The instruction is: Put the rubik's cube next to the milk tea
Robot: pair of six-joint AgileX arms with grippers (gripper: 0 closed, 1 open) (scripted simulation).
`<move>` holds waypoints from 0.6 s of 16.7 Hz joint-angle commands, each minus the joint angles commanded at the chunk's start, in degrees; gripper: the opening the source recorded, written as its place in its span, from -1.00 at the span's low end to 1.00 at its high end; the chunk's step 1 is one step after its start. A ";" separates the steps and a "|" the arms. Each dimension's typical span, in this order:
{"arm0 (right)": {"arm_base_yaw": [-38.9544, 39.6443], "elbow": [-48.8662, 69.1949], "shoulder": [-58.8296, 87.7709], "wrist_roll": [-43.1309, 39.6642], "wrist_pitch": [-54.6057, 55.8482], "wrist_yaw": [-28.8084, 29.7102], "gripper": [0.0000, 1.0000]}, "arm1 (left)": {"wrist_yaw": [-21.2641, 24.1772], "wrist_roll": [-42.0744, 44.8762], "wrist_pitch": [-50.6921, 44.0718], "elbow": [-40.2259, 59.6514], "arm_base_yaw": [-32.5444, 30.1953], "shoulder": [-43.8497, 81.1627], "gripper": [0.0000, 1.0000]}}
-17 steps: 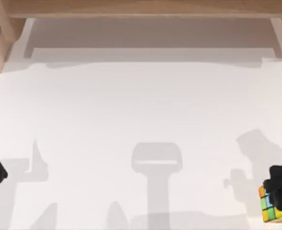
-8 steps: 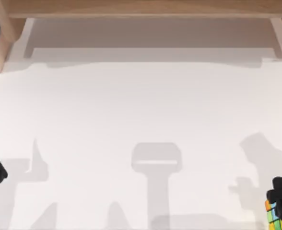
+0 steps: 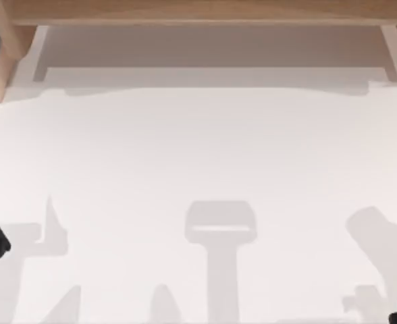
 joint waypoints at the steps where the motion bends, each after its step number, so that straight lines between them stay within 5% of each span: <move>1: 0.00 0.00 0.00 0.00 0.00 0.00 -1.00 | 0.00 0.00 0.00 0.00 0.00 0.00 1.00; 3: 0.00 0.00 0.00 0.00 0.00 0.00 -1.00 | 0.00 0.00 0.00 0.00 0.00 0.00 1.00; 10: 0.00 0.00 0.00 0.00 0.00 0.00 0.06 | 0.00 0.00 0.00 0.00 0.00 0.00 1.00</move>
